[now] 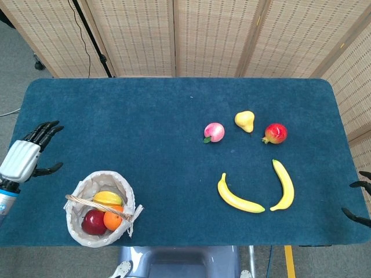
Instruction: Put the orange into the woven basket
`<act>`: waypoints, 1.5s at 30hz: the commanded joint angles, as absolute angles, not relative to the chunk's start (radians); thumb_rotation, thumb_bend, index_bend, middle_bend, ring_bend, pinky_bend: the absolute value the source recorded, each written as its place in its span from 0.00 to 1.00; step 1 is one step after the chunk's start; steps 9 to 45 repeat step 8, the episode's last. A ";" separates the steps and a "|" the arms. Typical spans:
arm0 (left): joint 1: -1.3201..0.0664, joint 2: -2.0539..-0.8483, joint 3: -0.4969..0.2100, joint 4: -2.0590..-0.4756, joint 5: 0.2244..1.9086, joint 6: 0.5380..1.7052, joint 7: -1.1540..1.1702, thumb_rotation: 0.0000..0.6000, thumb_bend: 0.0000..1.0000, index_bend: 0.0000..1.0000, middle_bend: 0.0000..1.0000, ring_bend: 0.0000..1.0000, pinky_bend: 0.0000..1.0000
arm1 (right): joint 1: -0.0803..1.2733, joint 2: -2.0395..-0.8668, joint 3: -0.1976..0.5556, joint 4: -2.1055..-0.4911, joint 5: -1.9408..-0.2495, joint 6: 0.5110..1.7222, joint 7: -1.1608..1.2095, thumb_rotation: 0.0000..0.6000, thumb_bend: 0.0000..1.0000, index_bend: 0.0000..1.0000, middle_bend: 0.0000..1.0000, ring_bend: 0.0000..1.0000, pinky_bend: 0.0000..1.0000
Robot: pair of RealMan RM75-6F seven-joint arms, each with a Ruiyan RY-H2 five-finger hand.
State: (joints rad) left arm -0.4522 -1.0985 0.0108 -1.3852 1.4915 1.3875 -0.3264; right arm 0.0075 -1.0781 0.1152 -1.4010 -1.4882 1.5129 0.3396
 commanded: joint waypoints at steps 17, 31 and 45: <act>-0.345 -1.172 -0.028 -1.372 1.382 1.419 -0.204 1.00 0.19 0.12 0.08 0.07 0.20 | 0.063 -1.122 0.134 -1.416 -1.493 1.485 0.224 1.00 0.00 0.28 0.13 0.12 0.08; -0.345 -1.172 -0.028 -1.372 1.382 1.419 -0.204 1.00 0.19 0.12 0.08 0.07 0.20 | 0.063 -1.122 0.134 -1.416 -1.493 1.485 0.224 1.00 0.00 0.28 0.13 0.12 0.08; -0.345 -1.172 -0.028 -1.372 1.382 1.419 -0.204 1.00 0.19 0.12 0.08 0.07 0.20 | 0.063 -1.122 0.134 -1.416 -1.493 1.485 0.224 1.00 0.00 0.28 0.13 0.12 0.08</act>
